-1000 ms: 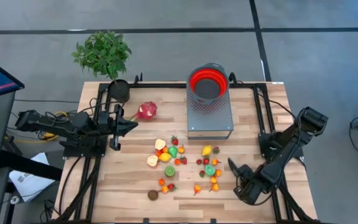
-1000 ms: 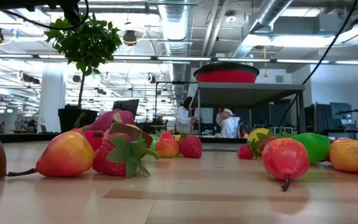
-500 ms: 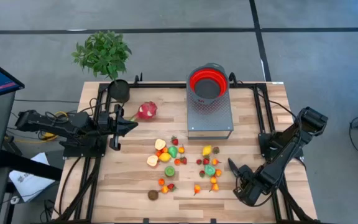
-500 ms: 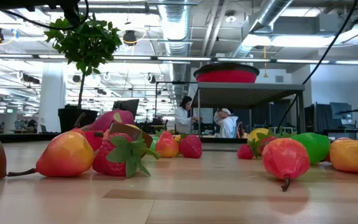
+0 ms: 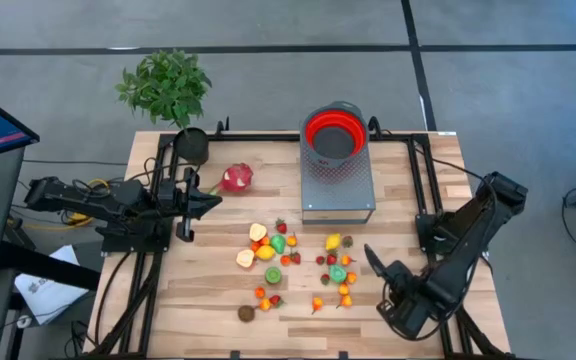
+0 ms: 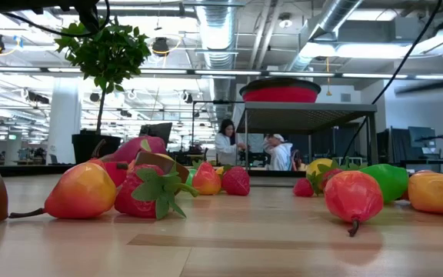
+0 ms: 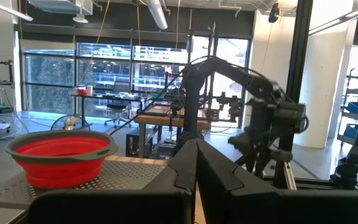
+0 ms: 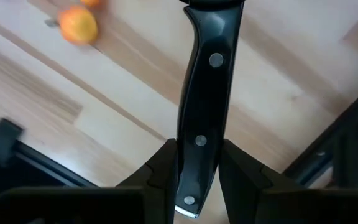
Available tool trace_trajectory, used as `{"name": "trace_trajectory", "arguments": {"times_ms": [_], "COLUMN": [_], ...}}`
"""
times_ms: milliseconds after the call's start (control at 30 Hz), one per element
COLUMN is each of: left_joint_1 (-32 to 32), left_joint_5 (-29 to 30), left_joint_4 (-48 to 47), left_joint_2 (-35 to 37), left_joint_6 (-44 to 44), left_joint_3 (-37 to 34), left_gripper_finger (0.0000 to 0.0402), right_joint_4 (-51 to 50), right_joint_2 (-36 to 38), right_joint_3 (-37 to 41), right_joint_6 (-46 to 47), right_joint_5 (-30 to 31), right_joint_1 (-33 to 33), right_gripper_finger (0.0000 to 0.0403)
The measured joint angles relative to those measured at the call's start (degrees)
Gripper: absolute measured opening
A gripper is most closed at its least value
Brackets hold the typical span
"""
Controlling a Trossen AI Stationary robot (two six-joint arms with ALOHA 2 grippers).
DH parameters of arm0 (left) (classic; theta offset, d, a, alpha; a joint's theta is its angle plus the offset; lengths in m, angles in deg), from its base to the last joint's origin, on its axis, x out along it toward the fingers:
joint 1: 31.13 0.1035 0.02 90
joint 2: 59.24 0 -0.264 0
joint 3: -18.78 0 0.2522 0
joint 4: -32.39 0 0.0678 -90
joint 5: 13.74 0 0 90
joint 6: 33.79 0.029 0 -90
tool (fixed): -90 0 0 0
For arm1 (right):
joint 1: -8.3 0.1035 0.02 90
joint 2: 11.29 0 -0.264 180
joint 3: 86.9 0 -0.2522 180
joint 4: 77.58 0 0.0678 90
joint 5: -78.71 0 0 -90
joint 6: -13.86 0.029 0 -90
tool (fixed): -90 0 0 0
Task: Pick & Place Fruit
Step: Put the black knife on the shelf
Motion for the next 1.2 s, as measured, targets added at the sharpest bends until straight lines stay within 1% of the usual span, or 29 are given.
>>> {"name": "trace_trajectory", "arguments": {"times_ms": [167, 333, 533, 733, 1200], "left_joint_1": [0.0, 0.0, 0.0, 0.0, 0.0], "left_joint_5": [0.0, 0.0, 0.0, 0.0, 0.0], "left_joint_4": [0.0, 0.0, 0.0, 0.0, 0.0], "left_joint_2": [0.0, 0.0, 0.0, 0.0, 0.0], "left_joint_6": [0.0, 0.0, 0.0, 0.0, 0.0], "left_joint_3": [0.0, 0.0, 0.0, 0.0, 0.0], "left_gripper_finger": [0.0003, 0.0003, 0.0003, 0.0003, 0.0003], "right_joint_4": [-8.4, -14.5, -15.6, -15.5, -15.1], "right_joint_2": [0.0, 0.0, 0.0, 0.0, 0.0], "right_joint_3": [-6.2, -10.3, -12.5, -12.8, -12.8], "right_joint_6": [-1.6, -8.7, -23.7, -39.8, -76.8], "right_joint_5": [4.9, 7.6, 10.0, 11.2, 12.0], "right_joint_1": [-1.2, -5.0, -12.0, -19.8, -38.8], "right_gripper_finger": [0.0083, 0.0083, 0.0083, 0.0083, 0.0083]}}
